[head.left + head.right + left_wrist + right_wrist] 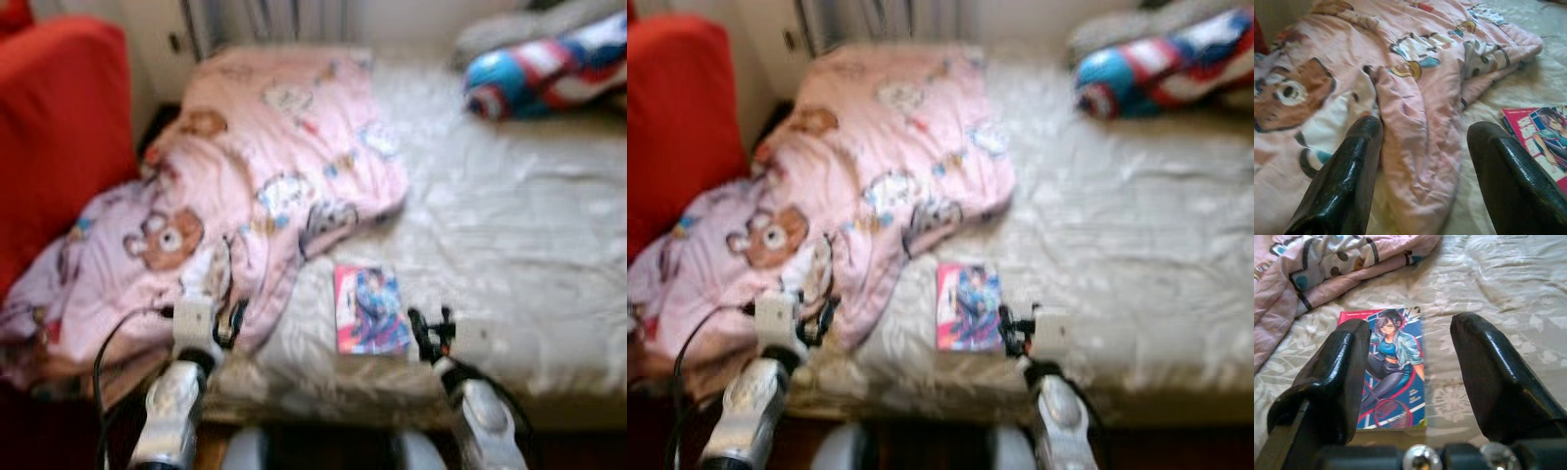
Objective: Clean up the room
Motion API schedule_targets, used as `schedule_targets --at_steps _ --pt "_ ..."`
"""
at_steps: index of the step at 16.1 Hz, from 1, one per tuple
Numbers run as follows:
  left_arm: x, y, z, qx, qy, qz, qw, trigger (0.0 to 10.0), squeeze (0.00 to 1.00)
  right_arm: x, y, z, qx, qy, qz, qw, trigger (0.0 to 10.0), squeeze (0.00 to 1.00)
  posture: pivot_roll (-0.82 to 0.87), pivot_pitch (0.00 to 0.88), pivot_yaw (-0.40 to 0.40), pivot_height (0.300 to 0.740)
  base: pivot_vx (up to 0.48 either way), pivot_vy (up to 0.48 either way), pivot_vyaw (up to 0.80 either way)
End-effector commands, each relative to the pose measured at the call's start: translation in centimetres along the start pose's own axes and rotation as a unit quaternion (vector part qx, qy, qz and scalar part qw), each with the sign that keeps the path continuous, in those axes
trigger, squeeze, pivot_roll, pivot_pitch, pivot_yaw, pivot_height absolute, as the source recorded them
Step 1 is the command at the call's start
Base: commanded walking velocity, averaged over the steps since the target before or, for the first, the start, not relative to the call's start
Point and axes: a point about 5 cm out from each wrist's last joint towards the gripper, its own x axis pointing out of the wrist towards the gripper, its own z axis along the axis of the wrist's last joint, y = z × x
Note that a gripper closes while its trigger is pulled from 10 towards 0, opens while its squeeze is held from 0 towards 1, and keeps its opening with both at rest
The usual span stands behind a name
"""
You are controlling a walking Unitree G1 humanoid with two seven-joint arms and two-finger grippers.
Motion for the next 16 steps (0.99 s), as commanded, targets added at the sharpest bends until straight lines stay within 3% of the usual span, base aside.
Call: schedule_targets --at_steps 1,5,8,16 --pt "-0.38 -0.43 -0.68 -0.006 0.014 -0.005 1.000 10.0 0.00 -0.44 -0.62 -0.37 0.003 0.009 -0.011 1.000 10.0 0.00 -0.01 0.129 0.007 0.634 0.000 0.000 0.00" --pt "-0.39 -0.51 -0.66 -0.007 0.014 -0.006 1.000 10.0 0.00 -0.50 -0.56 -0.17 -0.006 0.001 -0.007 1.000 10.0 0.00 -0.01 0.129 0.005 0.634 0.000 0.000 0.00" --pt "-0.39 -0.49 -0.66 -0.006 0.014 -0.005 1.000 10.0 0.00 -0.43 -0.56 -0.13 -0.005 0.002 -0.008 1.000 10.0 0.00 -0.01 0.130 0.005 0.634 0.000 0.000 0.65" --pt "-0.42 -0.51 -0.76 -0.006 0.017 -0.005 1.000 10.0 0.00 -0.45 -0.77 -0.36 0.005 0.008 -0.017 1.000 10.0 0.00 -0.01 0.129 0.005 0.634 0.000 0.000 0.00"
